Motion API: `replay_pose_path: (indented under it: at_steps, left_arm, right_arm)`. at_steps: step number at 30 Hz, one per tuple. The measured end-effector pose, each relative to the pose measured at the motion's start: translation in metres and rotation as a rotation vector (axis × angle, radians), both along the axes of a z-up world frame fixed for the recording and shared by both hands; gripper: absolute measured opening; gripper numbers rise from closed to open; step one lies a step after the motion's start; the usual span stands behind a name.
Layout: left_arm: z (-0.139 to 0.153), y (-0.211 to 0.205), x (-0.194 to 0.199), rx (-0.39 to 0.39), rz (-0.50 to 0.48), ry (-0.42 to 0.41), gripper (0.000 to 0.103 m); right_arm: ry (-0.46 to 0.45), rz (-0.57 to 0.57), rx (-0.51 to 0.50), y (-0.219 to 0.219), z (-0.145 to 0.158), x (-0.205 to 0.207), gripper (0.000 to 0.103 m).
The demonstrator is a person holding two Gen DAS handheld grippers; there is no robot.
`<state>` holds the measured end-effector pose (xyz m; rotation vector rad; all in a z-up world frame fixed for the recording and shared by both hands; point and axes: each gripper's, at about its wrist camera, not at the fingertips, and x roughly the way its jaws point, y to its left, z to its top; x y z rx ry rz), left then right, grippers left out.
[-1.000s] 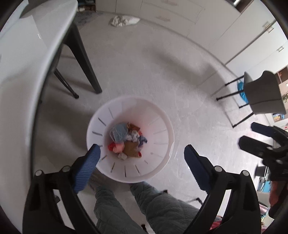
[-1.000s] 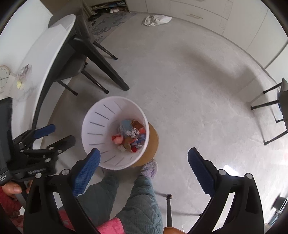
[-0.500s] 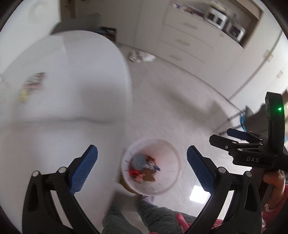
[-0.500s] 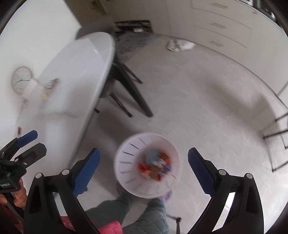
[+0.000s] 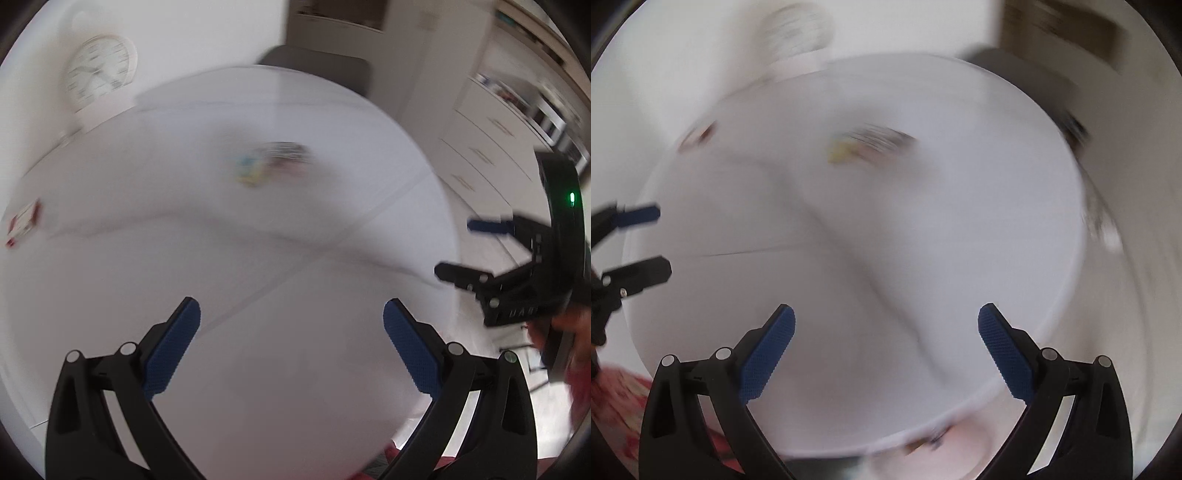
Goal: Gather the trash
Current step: 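Move both tools back over the table, then grasp the clear printed snack bag with the right tool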
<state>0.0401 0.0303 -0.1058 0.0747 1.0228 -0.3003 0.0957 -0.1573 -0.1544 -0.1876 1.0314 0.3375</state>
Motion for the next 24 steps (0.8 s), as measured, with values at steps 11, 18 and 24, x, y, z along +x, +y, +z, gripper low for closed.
replay_pose_path:
  at_steps: [11, 18, 24]
  left_arm:
    - [-0.024, 0.071, 0.055, -0.051, 0.149, 0.036, 0.095]
    - [-0.041, 0.067, 0.095, -0.068, 0.145, 0.056, 0.095]
    - [-0.051, 0.048, 0.121, -0.065, 0.08, 0.054, 0.095]
  right_arm:
    - [-0.002, 0.536, -0.368, 0.109, -0.032, 0.146, 0.099]
    - [0.037, 0.723, -0.504, 0.136, -0.074, 0.192, 0.099]
    - [0.099, 0.735, -0.436, 0.13, -0.075, 0.211, 0.07]
